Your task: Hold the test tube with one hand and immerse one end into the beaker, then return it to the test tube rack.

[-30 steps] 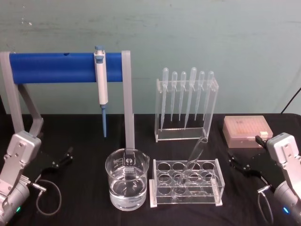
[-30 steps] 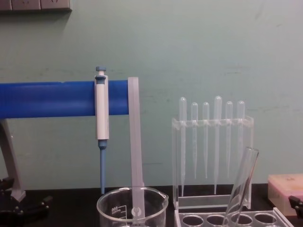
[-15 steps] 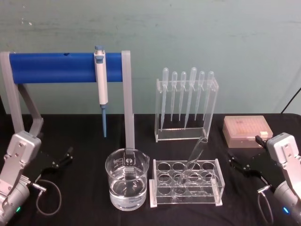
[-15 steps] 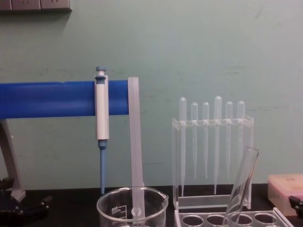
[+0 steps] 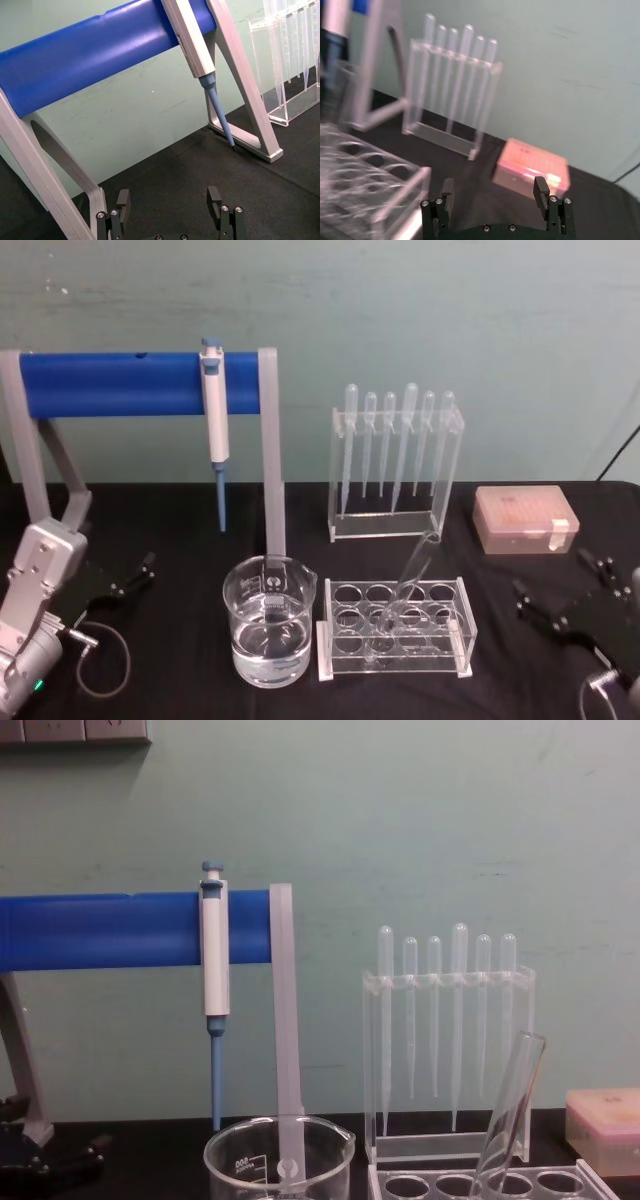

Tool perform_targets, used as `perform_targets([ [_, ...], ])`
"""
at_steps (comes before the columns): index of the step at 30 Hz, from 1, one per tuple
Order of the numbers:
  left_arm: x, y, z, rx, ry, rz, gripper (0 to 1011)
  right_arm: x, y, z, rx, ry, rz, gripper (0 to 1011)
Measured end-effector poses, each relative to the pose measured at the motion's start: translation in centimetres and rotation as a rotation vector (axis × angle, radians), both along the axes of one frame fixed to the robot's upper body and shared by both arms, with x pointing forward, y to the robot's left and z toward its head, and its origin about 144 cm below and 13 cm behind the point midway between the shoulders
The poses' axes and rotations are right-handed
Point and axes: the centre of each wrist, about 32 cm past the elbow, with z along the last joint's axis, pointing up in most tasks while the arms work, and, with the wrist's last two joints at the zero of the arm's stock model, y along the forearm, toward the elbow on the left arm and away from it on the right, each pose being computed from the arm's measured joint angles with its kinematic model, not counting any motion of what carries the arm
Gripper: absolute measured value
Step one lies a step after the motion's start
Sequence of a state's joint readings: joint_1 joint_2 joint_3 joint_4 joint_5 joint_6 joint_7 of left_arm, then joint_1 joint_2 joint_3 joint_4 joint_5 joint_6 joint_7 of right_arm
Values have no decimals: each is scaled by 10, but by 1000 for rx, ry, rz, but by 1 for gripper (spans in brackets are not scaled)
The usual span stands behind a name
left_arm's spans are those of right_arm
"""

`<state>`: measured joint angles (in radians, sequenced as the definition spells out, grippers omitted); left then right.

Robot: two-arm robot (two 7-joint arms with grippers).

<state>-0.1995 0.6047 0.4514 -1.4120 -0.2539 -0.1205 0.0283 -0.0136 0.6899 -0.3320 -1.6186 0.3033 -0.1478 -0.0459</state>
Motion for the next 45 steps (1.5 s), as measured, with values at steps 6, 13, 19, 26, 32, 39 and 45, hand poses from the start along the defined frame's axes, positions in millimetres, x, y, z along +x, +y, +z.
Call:
perform_targets([
  [6, 0, 0, 0, 0, 0, 0, 1000, -32, 5, 11, 148, 43, 129, 1002],
  [13, 0, 0, 0, 0, 0, 0, 1000, -42, 18, 17, 247, 75, 253, 1003],
  [19, 0, 0, 0, 0, 0, 0, 1000, -34, 39, 18, 327, 124, 326, 1002],
  [26, 0, 0, 0, 0, 0, 0, 1000, -14, 64, 16, 422, 152, 323, 1003],
  [32, 0, 0, 0, 0, 0, 0, 1000, 1, 83, 19, 484, 174, 269, 1003],
  [39, 0, 0, 0, 0, 0, 0, 1000, 10, 94, 19, 532, 189, 213, 1000],
  [45, 0, 0, 0, 0, 0, 0, 1000, 11, 98, 19, 557, 191, 202, 908],
])
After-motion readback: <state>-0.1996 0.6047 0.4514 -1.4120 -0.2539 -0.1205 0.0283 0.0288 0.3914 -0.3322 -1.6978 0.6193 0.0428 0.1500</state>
